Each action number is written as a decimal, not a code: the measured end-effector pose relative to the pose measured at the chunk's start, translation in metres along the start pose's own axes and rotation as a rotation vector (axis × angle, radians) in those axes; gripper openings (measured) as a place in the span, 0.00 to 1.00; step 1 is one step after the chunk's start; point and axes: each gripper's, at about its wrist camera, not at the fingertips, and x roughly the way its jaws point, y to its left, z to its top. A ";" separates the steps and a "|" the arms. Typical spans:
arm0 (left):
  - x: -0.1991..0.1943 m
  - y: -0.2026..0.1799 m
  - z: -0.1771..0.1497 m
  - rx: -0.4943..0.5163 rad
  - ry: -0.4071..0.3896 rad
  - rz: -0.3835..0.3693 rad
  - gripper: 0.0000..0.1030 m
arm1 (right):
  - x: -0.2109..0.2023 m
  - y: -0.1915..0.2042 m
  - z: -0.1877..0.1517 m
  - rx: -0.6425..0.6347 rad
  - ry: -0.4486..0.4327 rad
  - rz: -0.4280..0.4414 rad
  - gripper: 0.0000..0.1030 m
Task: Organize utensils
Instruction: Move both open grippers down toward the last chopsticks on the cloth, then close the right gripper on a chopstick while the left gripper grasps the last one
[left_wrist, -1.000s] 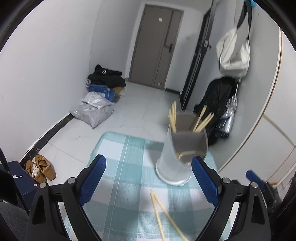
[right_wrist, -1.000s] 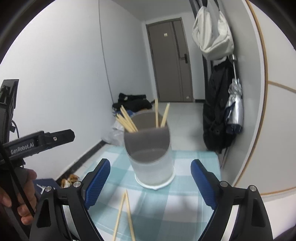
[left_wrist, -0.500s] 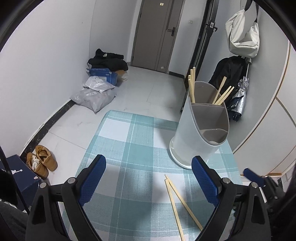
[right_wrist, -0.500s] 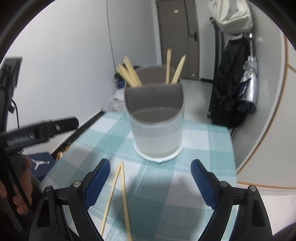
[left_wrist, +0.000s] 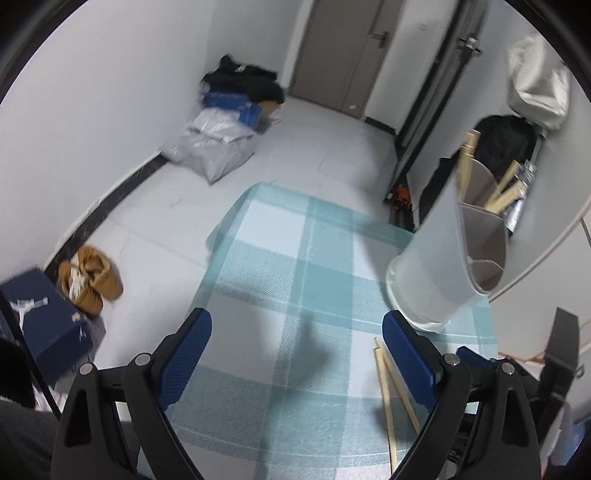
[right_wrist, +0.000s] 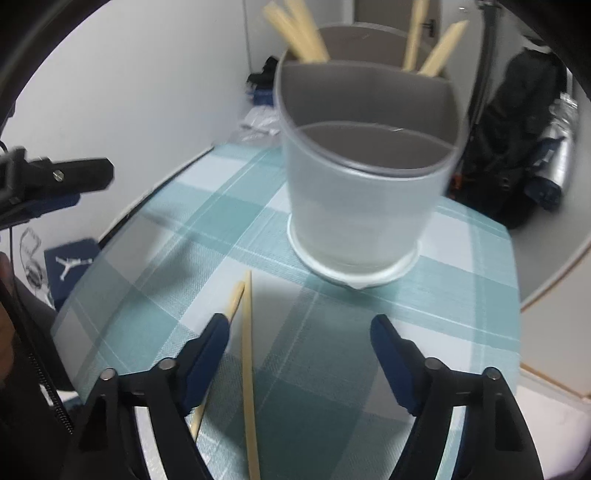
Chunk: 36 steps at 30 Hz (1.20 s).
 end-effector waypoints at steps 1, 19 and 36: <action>0.001 0.003 0.001 -0.013 0.006 0.001 0.89 | 0.004 0.002 0.002 -0.009 0.011 0.003 0.68; -0.002 0.013 0.009 -0.059 0.020 -0.008 0.89 | 0.042 0.034 0.020 -0.141 0.096 -0.010 0.27; -0.002 0.014 0.012 -0.047 0.018 -0.015 0.89 | 0.041 0.013 0.026 0.027 0.114 0.066 0.04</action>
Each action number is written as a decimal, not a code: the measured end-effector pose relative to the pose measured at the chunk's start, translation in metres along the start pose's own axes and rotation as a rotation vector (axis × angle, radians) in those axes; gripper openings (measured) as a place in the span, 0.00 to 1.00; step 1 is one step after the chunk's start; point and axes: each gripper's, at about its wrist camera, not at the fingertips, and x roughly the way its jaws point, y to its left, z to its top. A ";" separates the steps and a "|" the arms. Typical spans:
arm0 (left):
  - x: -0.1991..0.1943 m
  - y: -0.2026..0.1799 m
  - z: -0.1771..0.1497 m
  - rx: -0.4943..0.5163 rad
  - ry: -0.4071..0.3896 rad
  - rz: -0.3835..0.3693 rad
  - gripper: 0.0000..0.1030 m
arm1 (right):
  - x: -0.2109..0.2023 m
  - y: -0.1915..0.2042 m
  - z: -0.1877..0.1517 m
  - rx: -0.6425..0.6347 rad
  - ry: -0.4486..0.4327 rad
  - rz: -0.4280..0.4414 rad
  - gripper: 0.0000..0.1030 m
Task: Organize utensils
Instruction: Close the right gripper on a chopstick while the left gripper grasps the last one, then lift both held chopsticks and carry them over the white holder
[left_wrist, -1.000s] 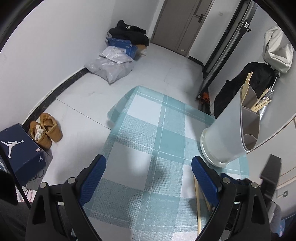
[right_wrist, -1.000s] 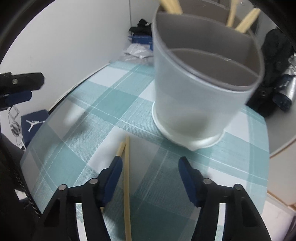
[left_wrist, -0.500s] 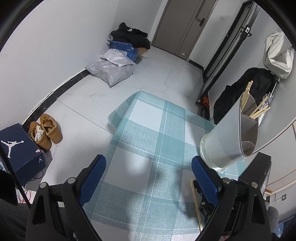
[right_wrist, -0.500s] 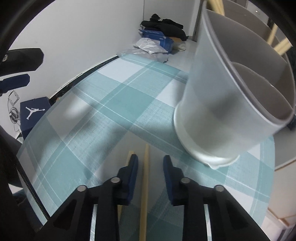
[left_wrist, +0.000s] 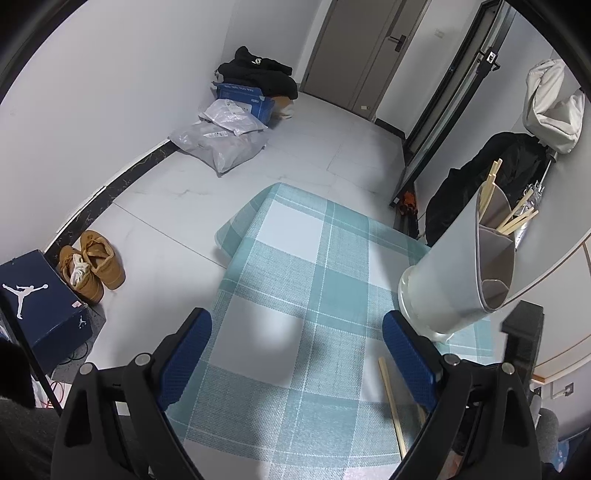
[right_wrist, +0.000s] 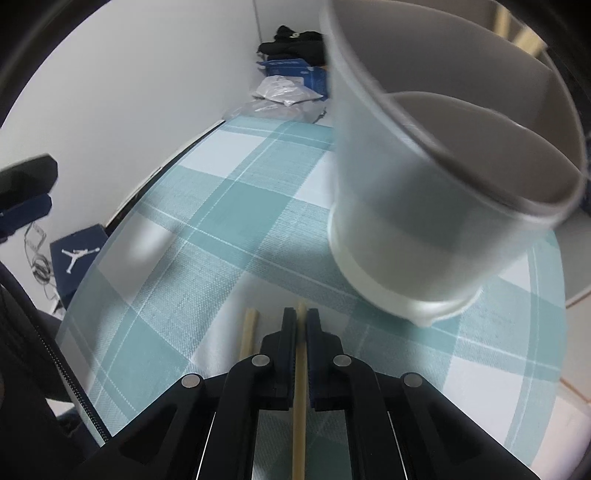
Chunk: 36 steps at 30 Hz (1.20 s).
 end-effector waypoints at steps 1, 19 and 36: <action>0.001 0.000 0.000 0.002 0.002 -0.003 0.89 | -0.003 -0.002 -0.001 0.013 -0.008 0.002 0.04; 0.024 -0.020 -0.019 0.043 0.111 -0.002 0.89 | -0.062 -0.070 -0.014 0.355 -0.180 0.180 0.04; 0.061 -0.066 -0.044 0.165 0.248 0.040 0.88 | -0.084 -0.147 -0.041 0.624 -0.296 0.360 0.04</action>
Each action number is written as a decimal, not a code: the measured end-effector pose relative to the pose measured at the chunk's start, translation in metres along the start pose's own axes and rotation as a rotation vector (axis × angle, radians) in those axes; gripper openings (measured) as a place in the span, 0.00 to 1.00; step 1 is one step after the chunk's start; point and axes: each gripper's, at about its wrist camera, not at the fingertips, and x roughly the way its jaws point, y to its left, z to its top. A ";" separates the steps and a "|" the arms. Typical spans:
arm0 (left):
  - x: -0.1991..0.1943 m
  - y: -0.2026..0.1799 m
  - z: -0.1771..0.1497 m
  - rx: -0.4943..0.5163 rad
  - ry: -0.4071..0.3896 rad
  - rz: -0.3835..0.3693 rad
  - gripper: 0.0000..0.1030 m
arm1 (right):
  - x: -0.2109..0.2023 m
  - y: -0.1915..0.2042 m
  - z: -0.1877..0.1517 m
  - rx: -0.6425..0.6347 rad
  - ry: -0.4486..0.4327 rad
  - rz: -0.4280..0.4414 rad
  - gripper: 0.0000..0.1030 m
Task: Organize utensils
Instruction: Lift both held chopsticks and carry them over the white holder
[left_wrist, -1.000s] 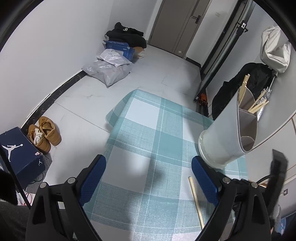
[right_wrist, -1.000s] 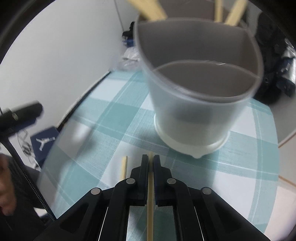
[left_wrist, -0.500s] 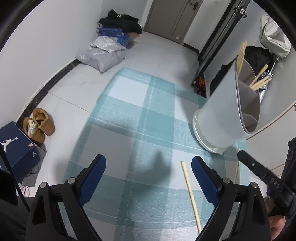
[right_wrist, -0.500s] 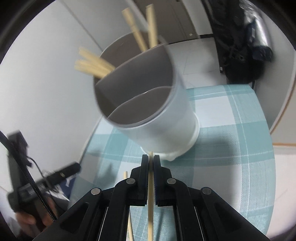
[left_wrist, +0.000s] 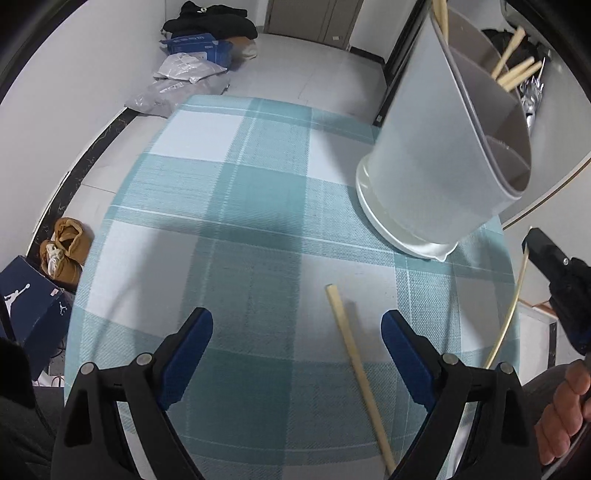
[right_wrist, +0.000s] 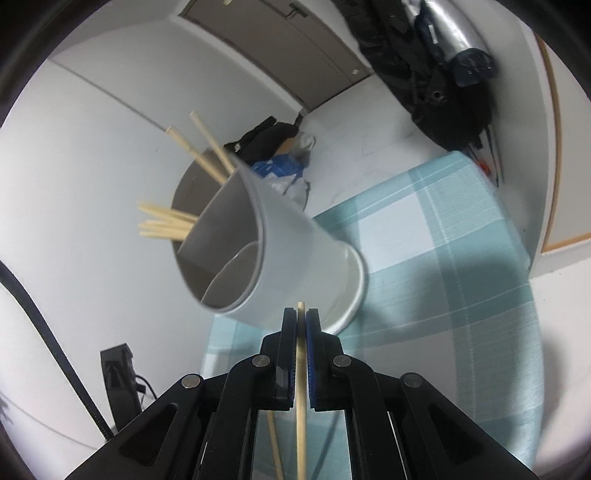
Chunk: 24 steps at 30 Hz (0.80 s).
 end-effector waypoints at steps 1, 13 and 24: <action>0.002 -0.003 -0.001 0.012 -0.001 0.014 0.88 | 0.000 -0.002 0.001 -0.007 -0.001 -0.013 0.04; 0.013 -0.020 -0.004 0.063 0.015 0.094 0.61 | -0.011 -0.011 0.010 -0.007 -0.052 -0.021 0.04; 0.016 -0.035 -0.003 0.088 0.014 0.113 0.06 | -0.014 -0.010 0.012 -0.011 -0.062 -0.019 0.04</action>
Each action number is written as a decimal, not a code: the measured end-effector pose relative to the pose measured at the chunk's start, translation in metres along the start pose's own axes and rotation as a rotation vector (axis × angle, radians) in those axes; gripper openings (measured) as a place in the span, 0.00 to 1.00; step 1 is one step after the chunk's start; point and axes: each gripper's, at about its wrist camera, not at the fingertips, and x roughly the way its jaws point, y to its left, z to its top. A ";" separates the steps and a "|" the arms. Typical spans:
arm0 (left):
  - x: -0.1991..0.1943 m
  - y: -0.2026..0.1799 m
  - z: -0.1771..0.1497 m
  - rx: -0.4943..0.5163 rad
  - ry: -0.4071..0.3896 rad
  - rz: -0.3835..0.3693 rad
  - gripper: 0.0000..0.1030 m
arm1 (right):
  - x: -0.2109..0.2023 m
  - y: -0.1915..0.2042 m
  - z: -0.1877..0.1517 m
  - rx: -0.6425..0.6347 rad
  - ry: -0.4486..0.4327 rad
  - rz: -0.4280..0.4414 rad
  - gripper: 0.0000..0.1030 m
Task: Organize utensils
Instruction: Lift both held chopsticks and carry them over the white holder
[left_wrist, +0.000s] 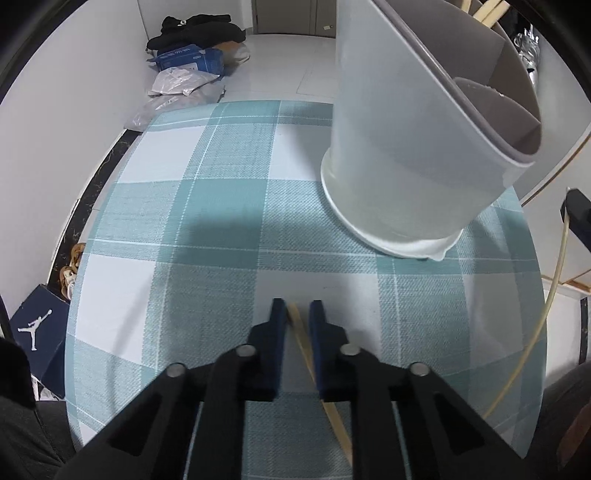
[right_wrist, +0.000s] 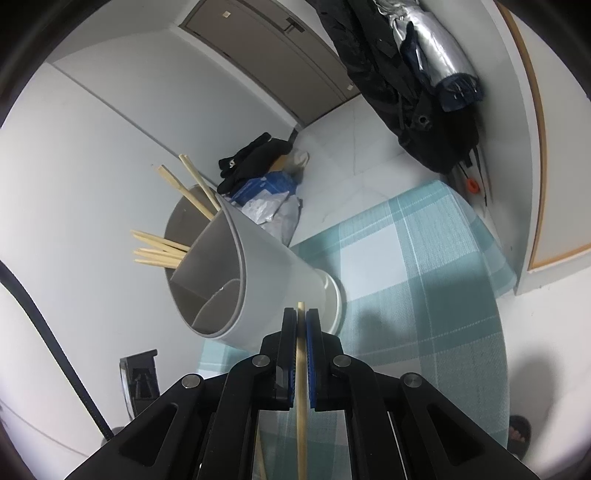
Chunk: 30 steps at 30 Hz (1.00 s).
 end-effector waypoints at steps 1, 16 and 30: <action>0.000 0.001 0.002 -0.011 0.001 -0.005 0.05 | 0.000 0.000 0.000 0.001 -0.001 0.000 0.04; -0.040 0.012 0.015 -0.079 -0.141 -0.094 0.03 | -0.018 0.010 -0.003 -0.029 -0.052 0.013 0.04; -0.116 0.008 0.011 0.002 -0.373 -0.194 0.03 | -0.039 0.073 -0.035 -0.266 -0.133 -0.007 0.04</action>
